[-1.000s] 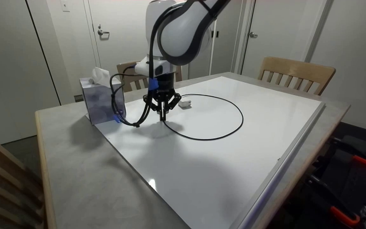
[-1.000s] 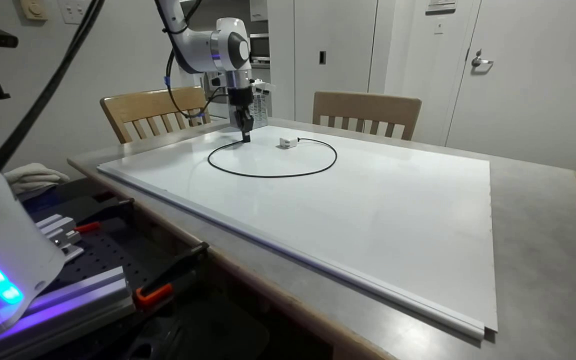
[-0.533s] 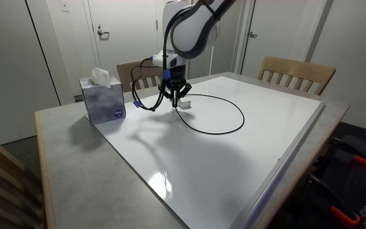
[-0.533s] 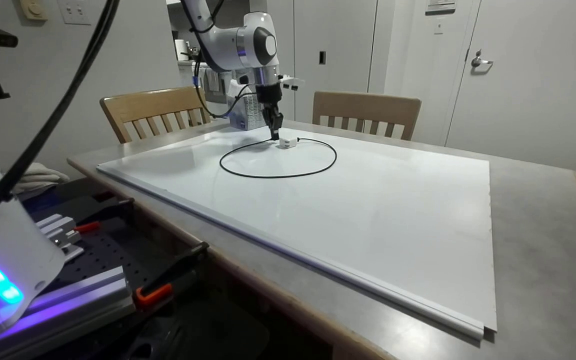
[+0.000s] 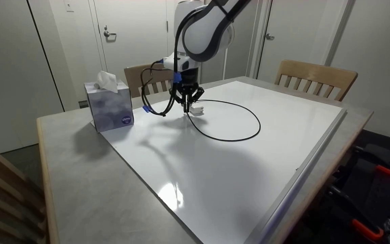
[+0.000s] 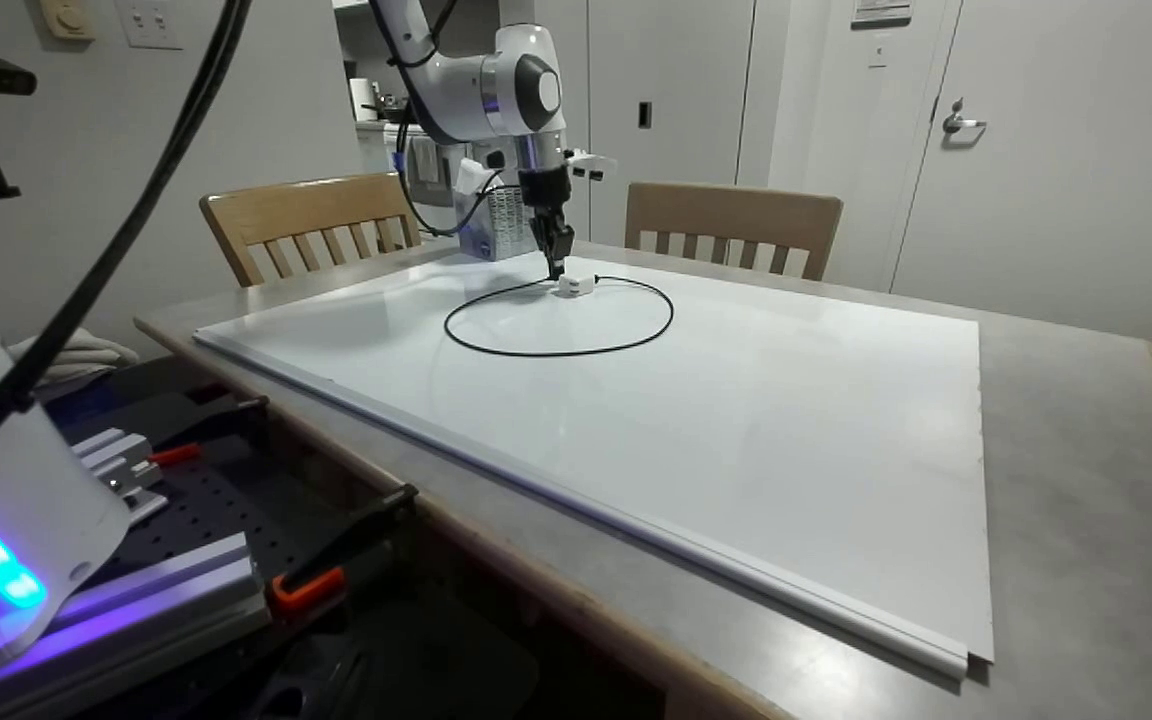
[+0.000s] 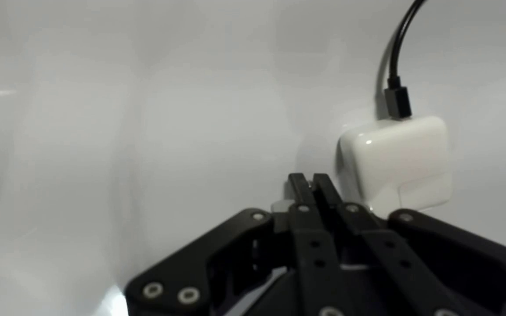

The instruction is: Wrap up the charger neatly into a circle

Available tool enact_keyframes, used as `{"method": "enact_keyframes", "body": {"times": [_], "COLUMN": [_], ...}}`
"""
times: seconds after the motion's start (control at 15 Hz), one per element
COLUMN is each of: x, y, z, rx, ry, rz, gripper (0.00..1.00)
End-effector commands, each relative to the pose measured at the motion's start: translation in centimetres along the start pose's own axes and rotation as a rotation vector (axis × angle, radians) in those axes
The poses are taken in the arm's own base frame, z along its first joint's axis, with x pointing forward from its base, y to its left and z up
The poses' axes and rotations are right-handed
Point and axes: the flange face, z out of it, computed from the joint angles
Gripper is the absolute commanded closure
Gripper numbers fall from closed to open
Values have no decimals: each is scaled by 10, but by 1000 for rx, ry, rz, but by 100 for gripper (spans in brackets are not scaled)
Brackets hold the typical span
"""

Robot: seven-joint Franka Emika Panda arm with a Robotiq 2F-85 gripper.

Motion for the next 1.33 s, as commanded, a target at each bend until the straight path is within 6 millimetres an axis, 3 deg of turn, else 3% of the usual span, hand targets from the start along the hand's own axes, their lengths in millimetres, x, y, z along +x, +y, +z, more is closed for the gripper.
{"method": "enact_keyframes", "body": {"times": [0.0, 0.33, 0.87, 1.27], "x": [0, -11, -83, -131], "y": [1, 5, -26, -28], "z": [0, -5, -22, -28], "rx": [0, 22, 42, 15], "ry": [0, -36, -103, -117], "rz": [0, 30, 1, -68], "gripper": [98, 98, 98, 98]}}
